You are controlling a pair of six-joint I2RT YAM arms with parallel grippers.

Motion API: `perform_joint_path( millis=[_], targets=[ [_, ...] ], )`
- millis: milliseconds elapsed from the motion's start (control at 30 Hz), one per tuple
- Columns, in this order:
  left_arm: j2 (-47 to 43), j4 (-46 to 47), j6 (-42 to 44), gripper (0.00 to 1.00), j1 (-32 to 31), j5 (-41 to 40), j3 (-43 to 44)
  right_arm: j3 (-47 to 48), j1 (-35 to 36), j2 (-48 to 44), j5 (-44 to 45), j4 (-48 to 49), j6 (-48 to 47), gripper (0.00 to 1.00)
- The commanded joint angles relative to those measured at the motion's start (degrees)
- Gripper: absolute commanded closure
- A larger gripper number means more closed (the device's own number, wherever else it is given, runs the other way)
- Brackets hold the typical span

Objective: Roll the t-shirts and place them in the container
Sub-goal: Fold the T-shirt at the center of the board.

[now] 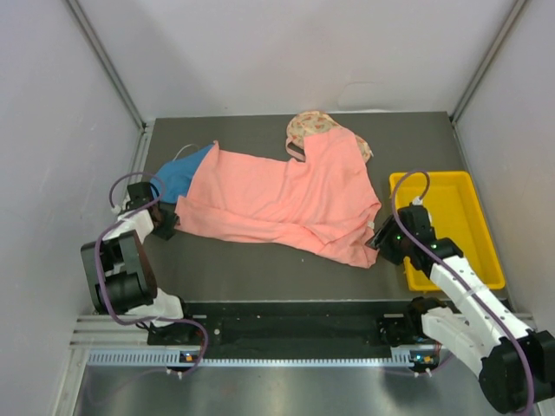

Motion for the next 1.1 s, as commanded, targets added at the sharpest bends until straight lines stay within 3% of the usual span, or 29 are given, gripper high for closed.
perform_joint_path(
  millis=[0, 333, 467, 1000, 1067],
  targets=[
    [1.56, 3.86, -0.57, 0.64, 0.20, -1.81, 0.03, -1.23, 1.08, 1.43, -0.96, 4.08, 1.74, 0.50],
    [2.96, 4.48, 1.53, 0.76, 0.11, -4.63, 1.08, -2.29, 7.92, 4.34, 6.49, 3.73, 5.52, 0.49],
    [3.76, 4.83, 1.89, 0.81, 0.11, -4.80, 1.26, -2.38, 10.31, 5.82, 9.58, 3.64, 5.96, 0.61],
    [6.13, 5.97, 2.06, 0.91, -0.51, -4.89, 1.43, -3.34, 11.72, 12.07, 9.94, 8.47, 5.08, 0.63],
    [6.39, 5.97, 2.06, 0.98, -0.59, -4.89, 1.43, -3.52, 11.63, 11.90, 10.02, 8.74, 5.08, 0.71]
  ],
)
